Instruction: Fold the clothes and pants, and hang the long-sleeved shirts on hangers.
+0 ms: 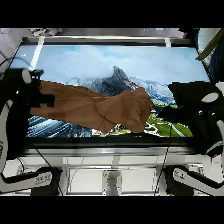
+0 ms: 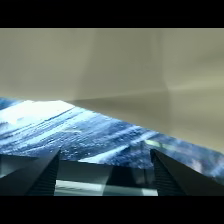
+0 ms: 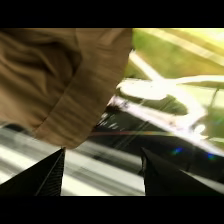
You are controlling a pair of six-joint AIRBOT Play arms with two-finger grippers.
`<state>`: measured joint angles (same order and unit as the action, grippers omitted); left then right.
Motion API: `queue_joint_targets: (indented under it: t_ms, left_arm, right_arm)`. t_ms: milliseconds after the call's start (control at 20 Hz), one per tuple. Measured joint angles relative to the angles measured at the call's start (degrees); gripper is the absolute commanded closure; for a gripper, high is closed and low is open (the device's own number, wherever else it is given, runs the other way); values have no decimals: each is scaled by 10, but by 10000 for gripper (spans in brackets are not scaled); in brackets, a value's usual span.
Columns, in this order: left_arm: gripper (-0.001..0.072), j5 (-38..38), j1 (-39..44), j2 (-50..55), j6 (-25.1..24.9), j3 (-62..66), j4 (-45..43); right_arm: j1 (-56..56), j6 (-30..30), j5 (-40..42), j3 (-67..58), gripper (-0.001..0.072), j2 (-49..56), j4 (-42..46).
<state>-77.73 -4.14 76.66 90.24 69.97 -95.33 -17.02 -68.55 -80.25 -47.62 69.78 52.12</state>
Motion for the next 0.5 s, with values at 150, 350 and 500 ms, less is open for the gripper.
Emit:
queue_joint_targets:
  t_ms: [150, 350, 500]
  left_arm:
    - [68, 68, -37, -46, 16, -84, 5]
    - [68, 111, -79, -71, 26, -129, 5]
    - [68, 124, -93, -77, 28, -139, 6]
  right_arm:
    - [48, 14, 44, 68, 177, 0, -59]
    - [132, 30, 131, 108, 178, 2, -118]
    - [184, 33, 181, 118, 177, 6, -134]
